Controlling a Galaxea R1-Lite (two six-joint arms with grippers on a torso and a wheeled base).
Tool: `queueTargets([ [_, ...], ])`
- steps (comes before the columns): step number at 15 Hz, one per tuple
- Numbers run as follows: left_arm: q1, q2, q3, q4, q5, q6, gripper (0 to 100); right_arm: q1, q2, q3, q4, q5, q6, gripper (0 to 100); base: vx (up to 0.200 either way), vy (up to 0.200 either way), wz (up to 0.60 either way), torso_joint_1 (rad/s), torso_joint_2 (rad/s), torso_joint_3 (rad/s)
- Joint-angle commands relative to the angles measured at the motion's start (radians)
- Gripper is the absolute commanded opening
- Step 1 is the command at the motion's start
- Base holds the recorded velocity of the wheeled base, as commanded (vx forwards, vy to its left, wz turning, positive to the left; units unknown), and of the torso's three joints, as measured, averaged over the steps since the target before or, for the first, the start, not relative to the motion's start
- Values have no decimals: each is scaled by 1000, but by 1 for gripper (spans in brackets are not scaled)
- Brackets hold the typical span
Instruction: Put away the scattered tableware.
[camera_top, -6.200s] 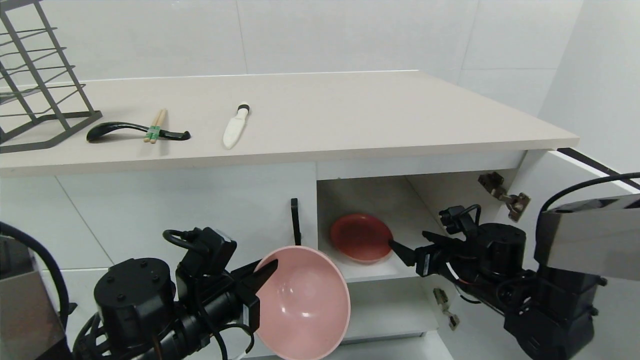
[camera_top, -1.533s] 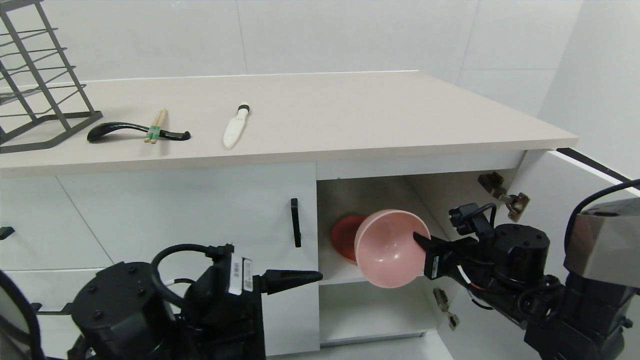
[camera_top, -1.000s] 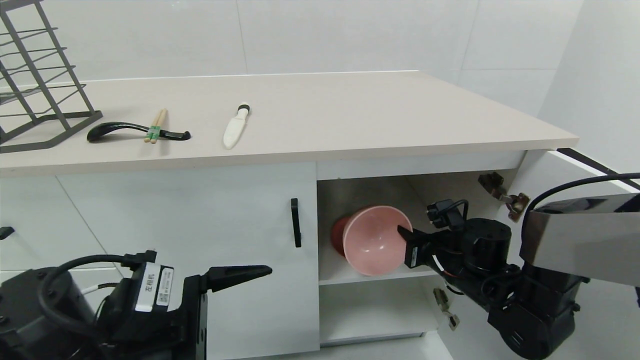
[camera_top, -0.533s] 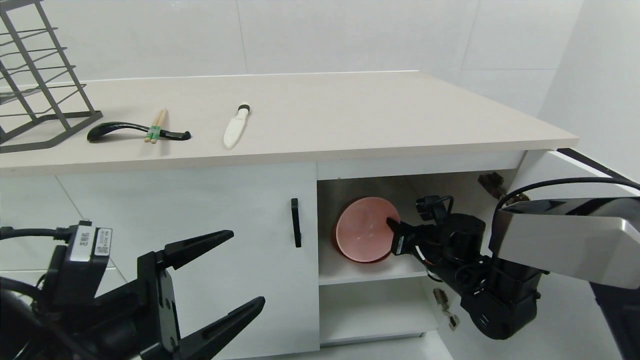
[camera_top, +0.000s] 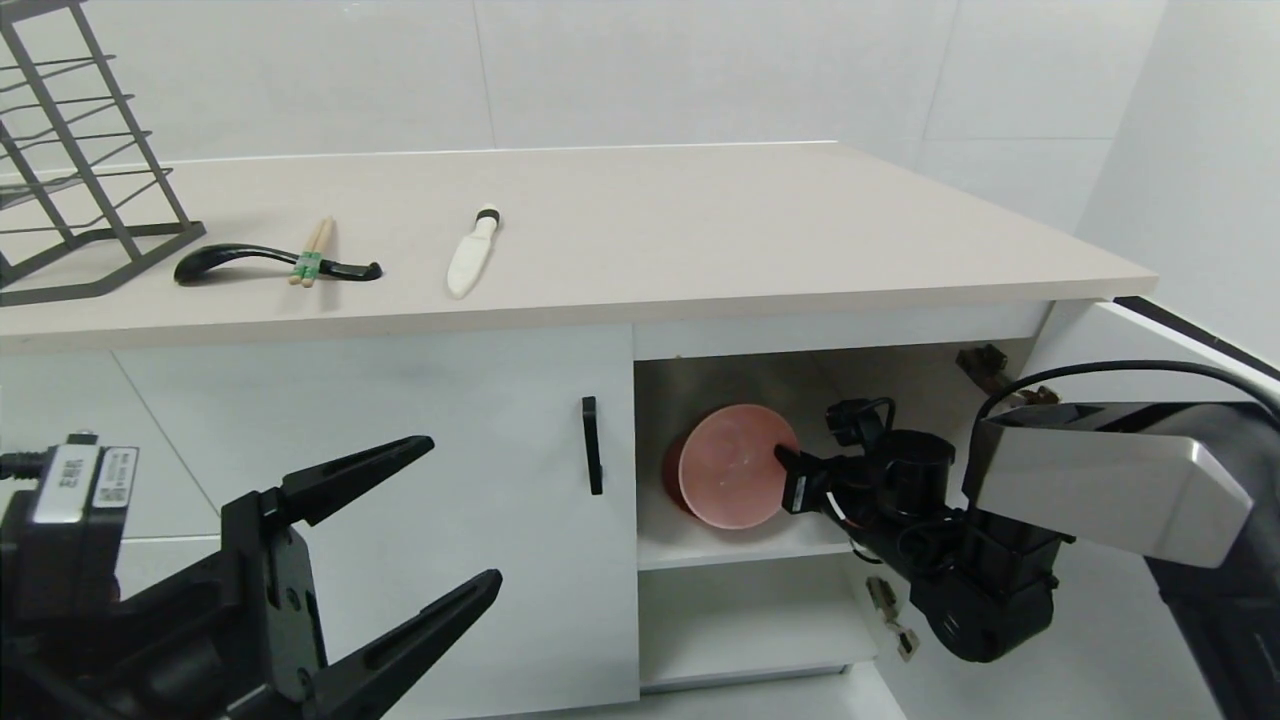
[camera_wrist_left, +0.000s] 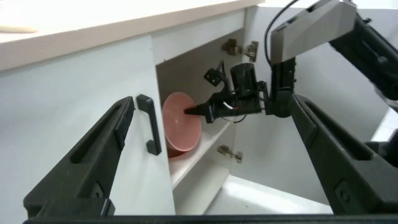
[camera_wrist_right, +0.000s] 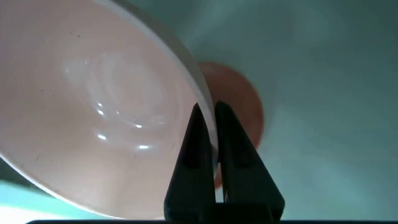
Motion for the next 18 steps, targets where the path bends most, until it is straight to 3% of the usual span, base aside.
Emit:
queueTargets([
  [1,0,-14,0,-1,16,0,100,-4,2,-34,27,-1,1,0,0,0,0,0,0,0],
  [6,-52,-31,0,-1,95,26,100,-29,27,-74,65,-1,-1,0,0,0,0,0,0,0],
  [18,-55,-31,0,-1,96,26,100,-23,51,-112,116,-3,-1,0,0,0,0,0,0,0],
])
